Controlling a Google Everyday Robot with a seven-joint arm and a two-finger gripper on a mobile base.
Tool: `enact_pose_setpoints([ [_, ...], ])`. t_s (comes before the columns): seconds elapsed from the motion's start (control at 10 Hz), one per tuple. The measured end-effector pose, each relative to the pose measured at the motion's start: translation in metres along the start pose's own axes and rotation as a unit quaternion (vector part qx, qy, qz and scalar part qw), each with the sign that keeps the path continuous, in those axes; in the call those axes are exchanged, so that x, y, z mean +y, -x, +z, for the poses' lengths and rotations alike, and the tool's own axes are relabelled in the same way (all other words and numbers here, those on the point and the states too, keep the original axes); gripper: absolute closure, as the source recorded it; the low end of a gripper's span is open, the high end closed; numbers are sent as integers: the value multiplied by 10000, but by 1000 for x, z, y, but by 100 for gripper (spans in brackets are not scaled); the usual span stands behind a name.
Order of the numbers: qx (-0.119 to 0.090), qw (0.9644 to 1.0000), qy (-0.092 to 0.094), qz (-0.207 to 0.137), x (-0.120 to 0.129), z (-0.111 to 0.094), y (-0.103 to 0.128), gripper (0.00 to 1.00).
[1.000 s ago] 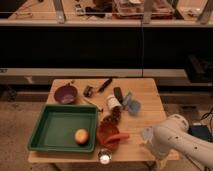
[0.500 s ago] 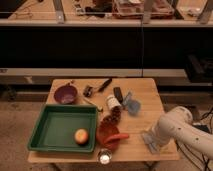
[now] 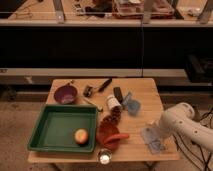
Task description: Wipe tray with towel
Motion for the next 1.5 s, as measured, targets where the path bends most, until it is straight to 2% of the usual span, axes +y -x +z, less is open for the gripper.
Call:
enact_pose_setpoints([
  [0.4, -49, 9999, 114, 12, 2, 21, -6, 28],
  [0.5, -99, 9998, 149, -8, -1, 28, -5, 32],
  [0.6, -142, 9997, 192, -28, 0, 33, -3, 41],
  [1.1, -146, 9996, 248, 21, 7, 20, -5, 94],
  [1.2, -154, 9996, 238, 3, 5, 19, -4, 99],
  [1.4, -167, 9996, 239, -1, 5, 18, -3, 100],
  [1.5, -261, 9996, 110, 25, 3, 8, -2, 100],
])
